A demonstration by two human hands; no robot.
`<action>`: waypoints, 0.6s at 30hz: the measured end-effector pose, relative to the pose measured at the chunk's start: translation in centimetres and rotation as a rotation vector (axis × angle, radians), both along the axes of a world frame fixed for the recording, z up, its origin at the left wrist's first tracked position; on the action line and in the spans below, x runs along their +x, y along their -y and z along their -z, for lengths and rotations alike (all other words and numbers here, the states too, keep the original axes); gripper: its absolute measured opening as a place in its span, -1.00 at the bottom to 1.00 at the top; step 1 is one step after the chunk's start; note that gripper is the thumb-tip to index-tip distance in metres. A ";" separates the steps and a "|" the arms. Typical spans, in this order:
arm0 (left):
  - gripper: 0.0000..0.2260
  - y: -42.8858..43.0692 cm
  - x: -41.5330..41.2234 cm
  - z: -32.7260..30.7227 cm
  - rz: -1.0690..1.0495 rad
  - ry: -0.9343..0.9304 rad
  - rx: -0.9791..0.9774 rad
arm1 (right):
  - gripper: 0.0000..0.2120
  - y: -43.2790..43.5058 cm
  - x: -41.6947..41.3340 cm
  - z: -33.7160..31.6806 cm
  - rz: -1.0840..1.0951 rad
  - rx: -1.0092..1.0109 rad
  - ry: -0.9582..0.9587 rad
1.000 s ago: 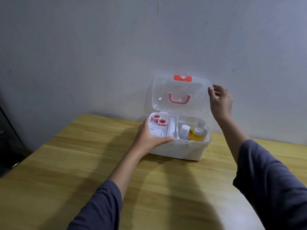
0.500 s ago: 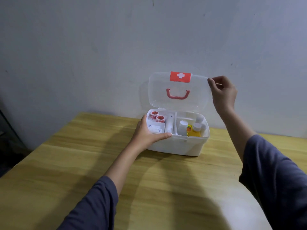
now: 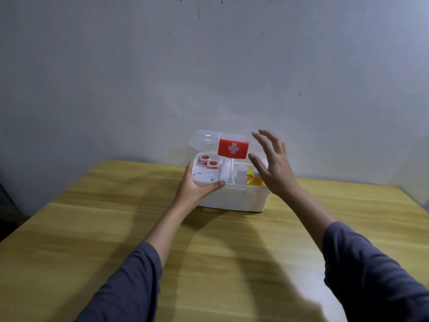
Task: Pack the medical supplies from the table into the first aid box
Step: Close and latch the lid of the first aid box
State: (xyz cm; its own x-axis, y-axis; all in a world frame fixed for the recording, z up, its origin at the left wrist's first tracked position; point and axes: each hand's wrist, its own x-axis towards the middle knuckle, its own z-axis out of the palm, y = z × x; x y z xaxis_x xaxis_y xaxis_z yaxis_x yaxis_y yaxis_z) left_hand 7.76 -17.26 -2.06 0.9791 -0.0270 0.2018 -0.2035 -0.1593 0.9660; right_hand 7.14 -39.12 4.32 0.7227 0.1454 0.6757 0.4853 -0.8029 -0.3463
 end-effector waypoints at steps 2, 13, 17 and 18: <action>-0.36 -0.1 -0.2 0.1 0.007 0.009 -0.014 | -0.37 0.1 0.0 0.6 0.038 -0.095 0.042; -0.12 -0.7 -0.2 0.3 0.031 0.014 -0.007 | -0.41 -0.5 0.8 0.9 0.178 -0.152 0.157; -0.32 -0.8 -0.2 0.1 0.037 0.028 0.002 | -0.41 -0.5 0.7 0.8 0.161 -0.115 0.165; -0.33 -0.8 -0.2 0.1 0.038 0.030 0.000 | -0.39 -0.4 0.6 0.8 0.151 -0.108 0.164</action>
State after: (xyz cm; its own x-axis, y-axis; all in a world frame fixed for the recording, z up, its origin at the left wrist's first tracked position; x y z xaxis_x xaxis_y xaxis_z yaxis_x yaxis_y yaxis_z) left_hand 7.59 -16.48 -2.14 0.9708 -0.0640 0.2313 -0.2385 -0.1507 0.9594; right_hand 7.75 -38.69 3.50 0.6240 0.1217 0.7719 0.3994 -0.8987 -0.1812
